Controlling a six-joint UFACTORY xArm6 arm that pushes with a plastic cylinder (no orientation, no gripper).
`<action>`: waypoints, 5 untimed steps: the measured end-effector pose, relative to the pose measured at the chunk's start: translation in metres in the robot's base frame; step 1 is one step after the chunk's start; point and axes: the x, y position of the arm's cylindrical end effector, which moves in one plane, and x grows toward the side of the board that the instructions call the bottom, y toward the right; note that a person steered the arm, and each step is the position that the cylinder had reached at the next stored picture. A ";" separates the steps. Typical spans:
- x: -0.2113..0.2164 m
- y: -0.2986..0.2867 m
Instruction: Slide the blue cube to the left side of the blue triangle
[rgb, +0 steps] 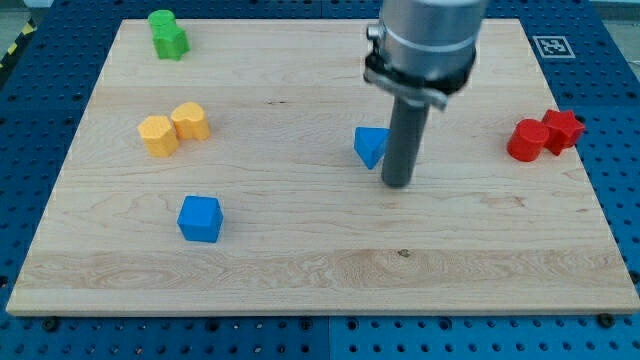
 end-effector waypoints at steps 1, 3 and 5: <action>0.026 -0.004; 0.027 -0.004; 0.067 -0.009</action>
